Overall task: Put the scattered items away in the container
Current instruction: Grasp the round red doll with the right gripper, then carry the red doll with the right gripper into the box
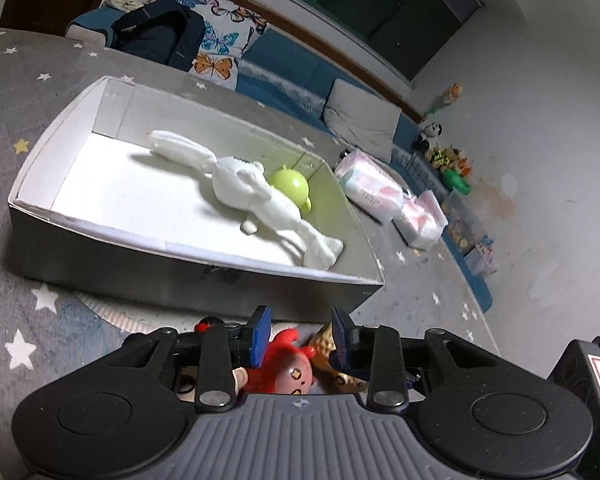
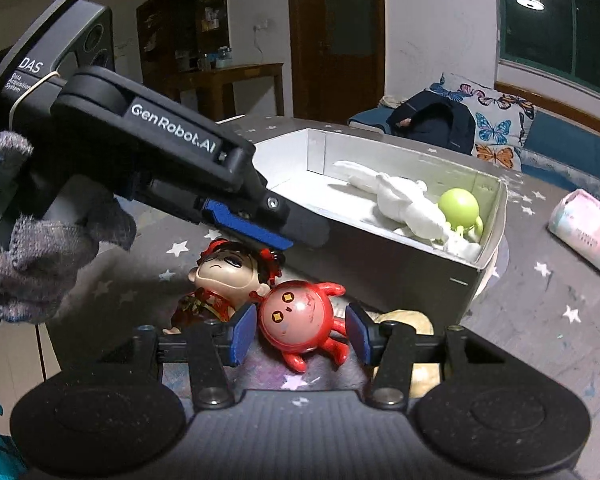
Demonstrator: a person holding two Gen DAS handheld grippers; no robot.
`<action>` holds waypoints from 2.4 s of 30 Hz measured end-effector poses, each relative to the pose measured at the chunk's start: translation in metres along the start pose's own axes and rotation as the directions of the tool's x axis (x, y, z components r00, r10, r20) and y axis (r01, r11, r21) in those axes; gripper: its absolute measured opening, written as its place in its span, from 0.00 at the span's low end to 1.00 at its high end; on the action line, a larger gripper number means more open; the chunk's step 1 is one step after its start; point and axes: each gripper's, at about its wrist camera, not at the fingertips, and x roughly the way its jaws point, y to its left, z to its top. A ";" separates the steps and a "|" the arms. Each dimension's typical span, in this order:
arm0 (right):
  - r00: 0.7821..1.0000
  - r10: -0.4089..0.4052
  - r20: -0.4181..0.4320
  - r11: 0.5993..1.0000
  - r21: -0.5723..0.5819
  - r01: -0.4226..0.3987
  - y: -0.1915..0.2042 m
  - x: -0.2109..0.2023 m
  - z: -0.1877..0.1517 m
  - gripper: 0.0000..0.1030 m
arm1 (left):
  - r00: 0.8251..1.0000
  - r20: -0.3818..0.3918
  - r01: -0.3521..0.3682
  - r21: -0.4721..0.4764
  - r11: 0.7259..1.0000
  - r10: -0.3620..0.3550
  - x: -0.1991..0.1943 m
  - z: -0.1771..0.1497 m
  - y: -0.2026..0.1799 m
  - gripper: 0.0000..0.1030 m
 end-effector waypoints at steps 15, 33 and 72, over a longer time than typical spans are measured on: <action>0.999 -0.026 -0.024 1.000 0.009 0.026 0.007 0.015 -0.004 0.48 | 0.997 -0.077 -0.023 0.050 0.998 0.027 0.019 -0.003 0.000 0.35; 0.999 -0.035 -0.006 0.999 0.020 0.035 0.011 0.000 -0.006 0.45 | 0.997 -0.078 -0.008 0.073 0.997 0.014 0.010 -0.003 -0.007 0.35; 0.946 -0.108 -0.307 0.944 -0.329 0.001 -0.062 0.080 0.096 0.46 | 0.993 -0.026 0.115 -0.127 0.985 -0.119 0.100 0.088 0.030 0.35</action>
